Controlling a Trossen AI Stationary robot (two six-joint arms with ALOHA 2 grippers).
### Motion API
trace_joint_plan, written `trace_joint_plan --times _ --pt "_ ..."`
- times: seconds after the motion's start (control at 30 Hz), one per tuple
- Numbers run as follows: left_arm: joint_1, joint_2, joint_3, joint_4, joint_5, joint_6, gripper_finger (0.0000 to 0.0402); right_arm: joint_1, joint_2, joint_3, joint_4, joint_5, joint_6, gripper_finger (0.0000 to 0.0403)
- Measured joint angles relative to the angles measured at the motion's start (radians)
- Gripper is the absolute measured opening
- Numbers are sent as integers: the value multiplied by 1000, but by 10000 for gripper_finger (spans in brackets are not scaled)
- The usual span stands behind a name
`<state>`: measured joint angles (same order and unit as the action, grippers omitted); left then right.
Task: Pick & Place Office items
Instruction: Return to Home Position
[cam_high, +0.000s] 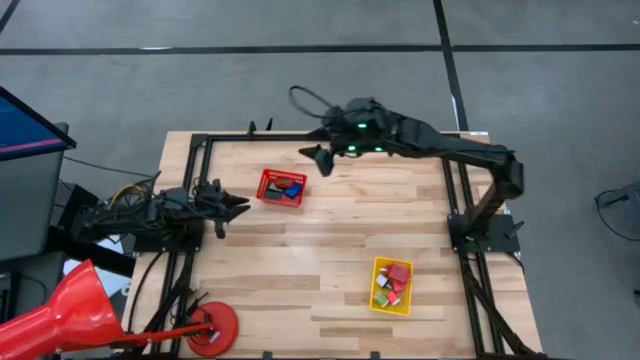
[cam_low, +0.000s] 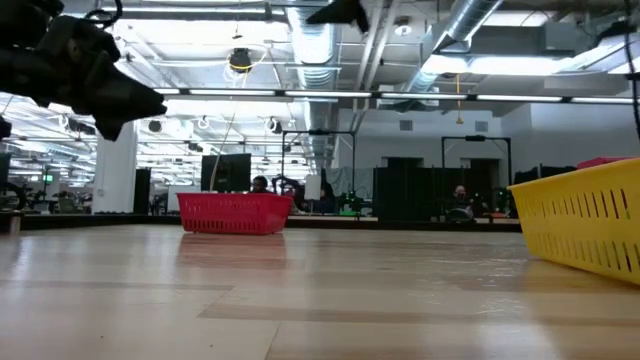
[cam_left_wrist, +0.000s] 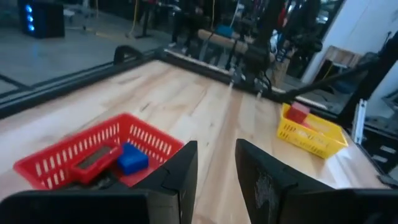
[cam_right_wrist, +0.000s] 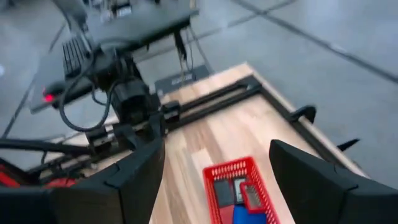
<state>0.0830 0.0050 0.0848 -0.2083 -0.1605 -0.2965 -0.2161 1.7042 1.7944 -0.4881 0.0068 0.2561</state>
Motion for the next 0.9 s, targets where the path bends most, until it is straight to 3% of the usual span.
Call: trace_joint_plan --times 0.3,0.5,0.63,0.9 --pt "-4 97 -8 34 -37 31 104 39 -344 -384 218 60 55 282" --pt "-4 232 -10 52 -45 -28 104 106 -600 -667 289 176 81 282" --pt "-4 301 -11 76 -45 -29 104 132 -761 -893 442 228 97 282" --pt "-4 381 -11 77 -45 -29 104 128 -829 -1303 786 146 127 282"
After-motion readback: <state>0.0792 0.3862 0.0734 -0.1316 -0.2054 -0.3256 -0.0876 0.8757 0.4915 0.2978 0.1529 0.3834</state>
